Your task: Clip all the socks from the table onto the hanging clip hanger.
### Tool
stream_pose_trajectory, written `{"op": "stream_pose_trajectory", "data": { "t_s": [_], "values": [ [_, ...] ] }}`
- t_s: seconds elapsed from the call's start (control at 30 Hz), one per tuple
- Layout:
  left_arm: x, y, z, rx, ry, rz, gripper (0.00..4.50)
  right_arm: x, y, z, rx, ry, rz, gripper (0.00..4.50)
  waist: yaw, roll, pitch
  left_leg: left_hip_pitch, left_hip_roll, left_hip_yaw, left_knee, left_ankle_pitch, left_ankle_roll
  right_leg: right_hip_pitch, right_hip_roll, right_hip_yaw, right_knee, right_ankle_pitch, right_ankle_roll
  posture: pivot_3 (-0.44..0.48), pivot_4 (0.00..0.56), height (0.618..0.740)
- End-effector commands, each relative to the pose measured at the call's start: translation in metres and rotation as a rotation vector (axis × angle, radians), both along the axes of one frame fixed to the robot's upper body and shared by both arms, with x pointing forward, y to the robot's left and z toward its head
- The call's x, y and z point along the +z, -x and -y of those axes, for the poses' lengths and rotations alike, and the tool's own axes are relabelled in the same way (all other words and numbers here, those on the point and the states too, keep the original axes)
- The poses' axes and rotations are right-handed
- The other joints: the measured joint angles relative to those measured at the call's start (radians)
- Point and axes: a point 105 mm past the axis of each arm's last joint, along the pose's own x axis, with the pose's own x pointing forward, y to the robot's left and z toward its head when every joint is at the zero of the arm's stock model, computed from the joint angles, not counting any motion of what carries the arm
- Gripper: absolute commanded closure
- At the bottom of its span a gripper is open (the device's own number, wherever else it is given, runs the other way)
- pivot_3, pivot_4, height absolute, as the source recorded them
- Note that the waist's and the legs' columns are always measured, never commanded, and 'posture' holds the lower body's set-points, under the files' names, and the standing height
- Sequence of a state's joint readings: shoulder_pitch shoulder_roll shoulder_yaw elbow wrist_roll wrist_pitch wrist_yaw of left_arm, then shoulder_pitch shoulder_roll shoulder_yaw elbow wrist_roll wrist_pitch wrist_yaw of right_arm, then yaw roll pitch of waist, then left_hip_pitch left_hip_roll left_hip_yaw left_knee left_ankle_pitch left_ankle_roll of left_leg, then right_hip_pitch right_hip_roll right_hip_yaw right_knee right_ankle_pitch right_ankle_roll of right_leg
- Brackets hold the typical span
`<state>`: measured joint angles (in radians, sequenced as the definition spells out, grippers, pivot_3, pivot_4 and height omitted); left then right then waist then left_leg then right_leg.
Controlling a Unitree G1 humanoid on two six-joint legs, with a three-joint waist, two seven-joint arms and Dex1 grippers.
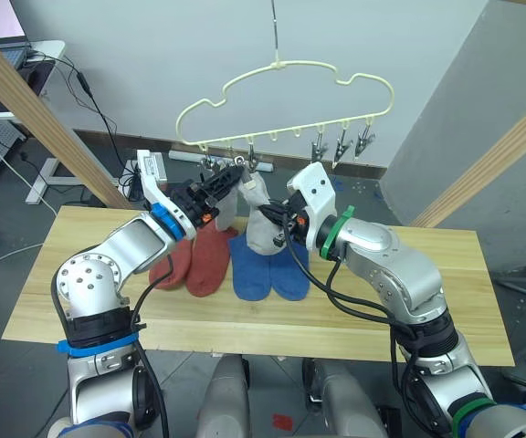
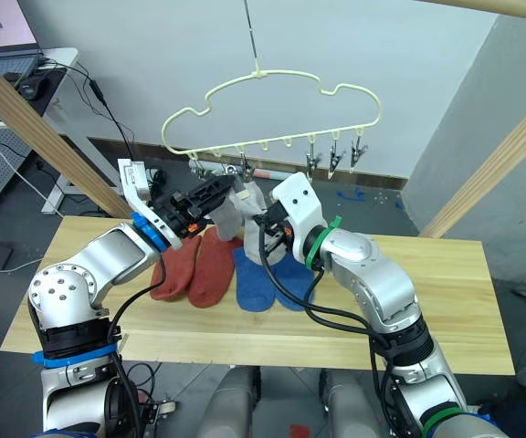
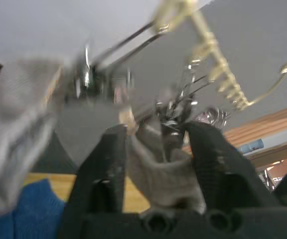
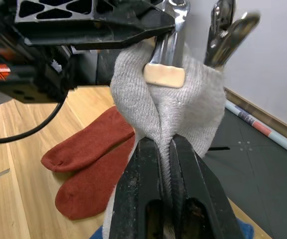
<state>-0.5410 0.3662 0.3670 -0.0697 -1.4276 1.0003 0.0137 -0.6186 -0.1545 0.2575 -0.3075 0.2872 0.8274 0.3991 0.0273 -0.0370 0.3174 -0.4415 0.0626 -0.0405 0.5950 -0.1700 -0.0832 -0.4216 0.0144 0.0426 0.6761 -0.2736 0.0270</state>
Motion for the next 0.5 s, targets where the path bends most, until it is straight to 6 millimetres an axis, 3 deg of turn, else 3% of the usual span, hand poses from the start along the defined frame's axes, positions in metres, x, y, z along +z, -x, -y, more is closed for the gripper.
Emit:
{"op": "stream_pose_trajectory", "data": {
  "t_s": [0.03, 0.07, 0.13, 0.33, 0.5],
  "values": [
    [0.011, 0.004, -0.002, 0.003, -0.040, 0.050, 0.92, 0.010, 0.003, -0.002, 0.009, -0.041, 0.031, 4.50, 0.000, 0.000, 0.000, 0.000, 0.000, 0.000, 0.000, 0.000, 0.000, 0.000, 0.000, 0.000, 0.000, 0.000, 0.000, 0.174, 0.322, 0.740],
    [0.010, 0.003, -0.006, 0.028, -0.076, 0.056, 0.58, 0.010, 0.004, -0.003, 0.014, -0.070, 0.005, 4.50, 0.000, 0.000, 0.000, 0.000, 0.000, 0.000, 0.000, 0.000, 0.000, 0.000, 0.000, 0.000, 0.000, 0.000, 0.000, 0.174, 0.322, 0.740],
    [0.009, 0.007, -0.011, 0.051, -0.159, 0.083, 0.00, 0.004, 0.007, -0.007, 0.035, -0.154, -0.101, 3.92, -0.002, 0.000, 0.000, 0.000, 0.000, 0.000, 0.000, 0.000, 0.000, -0.001, 0.000, 0.000, 0.000, 0.000, 0.000, 0.176, 0.323, 0.740],
    [0.012, 0.015, -0.014, 0.084, -0.393, 0.194, 0.00, 0.003, 0.012, -0.014, 0.075, -0.360, -0.331, 1.85, 0.000, 0.001, 0.002, -0.001, 0.001, -0.001, -0.002, 0.001, -0.001, -0.001, 0.000, -0.001, 0.000, 0.000, 0.000, 0.192, 0.322, 0.740],
    [0.013, 0.013, -0.010, 0.084, -0.457, 0.261, 0.00, -0.005, 0.008, -0.007, 0.045, -0.344, -0.378, 0.02, 0.012, 0.002, 0.002, -0.001, 0.000, -0.001, -0.001, 0.001, -0.001, -0.001, 0.000, -0.001, -0.001, 0.000, 0.000, 0.198, 0.321, 0.740]
  ]
}}
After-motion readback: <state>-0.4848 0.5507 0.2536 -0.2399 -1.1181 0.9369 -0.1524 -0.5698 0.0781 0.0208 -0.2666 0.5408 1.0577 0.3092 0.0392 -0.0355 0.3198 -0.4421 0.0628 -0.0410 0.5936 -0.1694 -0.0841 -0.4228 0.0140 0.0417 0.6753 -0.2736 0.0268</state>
